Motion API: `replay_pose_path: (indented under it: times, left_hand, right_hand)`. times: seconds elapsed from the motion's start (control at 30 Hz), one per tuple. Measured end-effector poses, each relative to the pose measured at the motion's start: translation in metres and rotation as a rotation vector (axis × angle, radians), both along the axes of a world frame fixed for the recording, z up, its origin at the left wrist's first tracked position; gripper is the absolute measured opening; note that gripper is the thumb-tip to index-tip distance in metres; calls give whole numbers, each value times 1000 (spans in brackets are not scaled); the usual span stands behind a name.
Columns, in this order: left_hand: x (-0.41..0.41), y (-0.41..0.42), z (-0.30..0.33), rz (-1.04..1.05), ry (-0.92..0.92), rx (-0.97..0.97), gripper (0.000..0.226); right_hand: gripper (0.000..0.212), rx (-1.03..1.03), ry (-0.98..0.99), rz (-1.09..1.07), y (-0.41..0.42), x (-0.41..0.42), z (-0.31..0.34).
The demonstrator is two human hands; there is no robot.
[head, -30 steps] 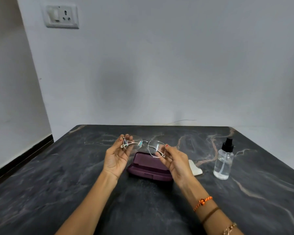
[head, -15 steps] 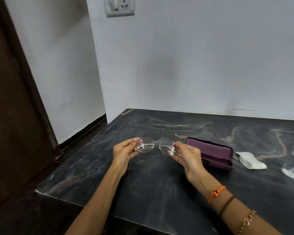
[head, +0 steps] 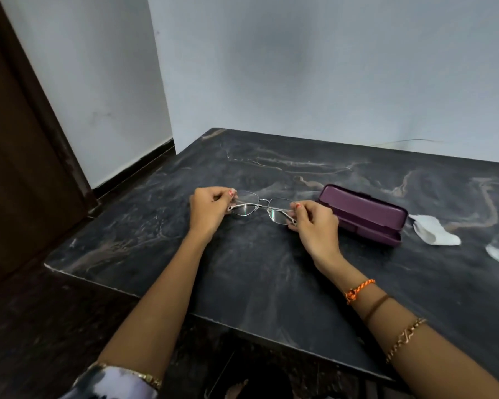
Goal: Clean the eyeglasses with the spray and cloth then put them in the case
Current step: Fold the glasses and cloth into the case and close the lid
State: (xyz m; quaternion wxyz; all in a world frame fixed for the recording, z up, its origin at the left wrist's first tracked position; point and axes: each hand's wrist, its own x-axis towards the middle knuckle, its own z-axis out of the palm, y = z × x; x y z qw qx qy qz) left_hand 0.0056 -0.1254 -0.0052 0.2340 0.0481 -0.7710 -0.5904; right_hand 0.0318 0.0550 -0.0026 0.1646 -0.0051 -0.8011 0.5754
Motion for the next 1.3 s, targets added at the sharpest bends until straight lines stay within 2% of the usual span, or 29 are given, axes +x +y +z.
replay_pose_path:
  times: [0.17,0.3,0.47,0.6,0.7,0.87,0.93,1.03,1.17,1.23,1.3]
  left_hand:
    - [2,-4,0,2,-47,-59,13]
    - [5,-7,0,70,-57,-271,11]
    - [8,-3,0,127,-63,-397,11]
    - [11,-1,2,146,-40,-443,13]
    - [14,1,6,151,61,-439,11]
    - [19,7,9,154,306,-554,22]
    - [23,11,9,154,365,-689,31]
    - [31,17,13,127,329,-881,50]
    - [40,28,12,68,286,-959,65]
    - [45,39,11,42,297,-947,68]
    - [48,55,12,21,337,-912,64]
  right_hand:
    - [19,153,51,-15,0,4,5]
    - [22,237,55,-26,1,7,7]
    - [26,300,55,-16,0,9,7]
    - [29,350,64,-1,-2,11,7]
    - [36,392,99,22,-2,15,8]
    - [40,581,359,-9,-8,30,7]
    - [38,645,493,-18,-11,37,10]
    - [36,725,685,-56,-10,43,15]
    - [36,870,903,-165,16,47,17]
    - [35,850,934,-225,43,51,18]
    - [34,837,882,-299,75,56,19]
